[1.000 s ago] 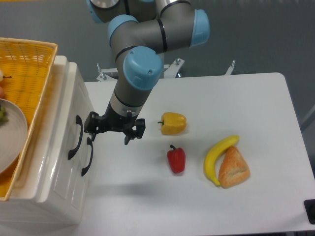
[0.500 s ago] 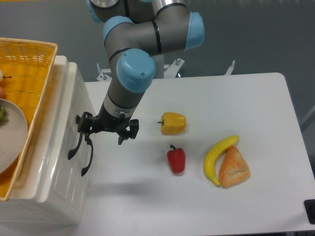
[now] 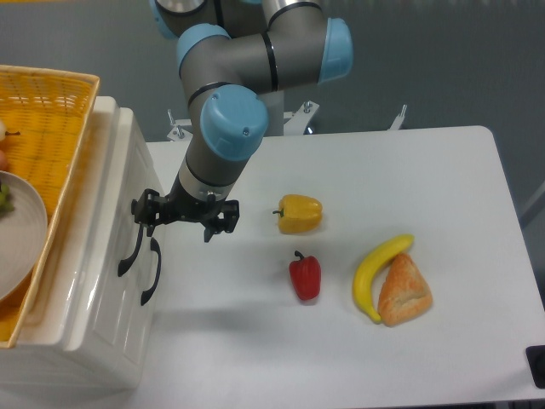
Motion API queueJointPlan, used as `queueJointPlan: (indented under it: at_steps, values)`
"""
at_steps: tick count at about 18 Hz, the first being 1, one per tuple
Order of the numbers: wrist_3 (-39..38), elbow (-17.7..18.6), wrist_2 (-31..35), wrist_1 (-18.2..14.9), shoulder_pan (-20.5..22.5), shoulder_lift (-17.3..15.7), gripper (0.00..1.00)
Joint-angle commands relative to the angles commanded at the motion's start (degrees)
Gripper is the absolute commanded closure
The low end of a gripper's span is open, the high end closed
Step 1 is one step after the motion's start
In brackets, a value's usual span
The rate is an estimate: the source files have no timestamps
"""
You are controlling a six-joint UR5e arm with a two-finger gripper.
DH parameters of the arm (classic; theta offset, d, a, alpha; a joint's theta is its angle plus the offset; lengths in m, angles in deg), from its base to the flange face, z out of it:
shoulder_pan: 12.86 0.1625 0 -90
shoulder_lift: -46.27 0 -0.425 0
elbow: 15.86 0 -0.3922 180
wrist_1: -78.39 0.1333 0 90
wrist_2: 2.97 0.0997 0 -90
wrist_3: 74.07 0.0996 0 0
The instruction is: Slide the top white drawer open
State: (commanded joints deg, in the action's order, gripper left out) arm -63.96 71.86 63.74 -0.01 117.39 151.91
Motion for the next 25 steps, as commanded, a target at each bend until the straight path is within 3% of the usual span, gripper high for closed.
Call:
queueJointPlan:
  at_steps: [25]
  values:
    - [1.0, 0.0, -0.1, 2.2, -1.7, 0.6, 0.00]
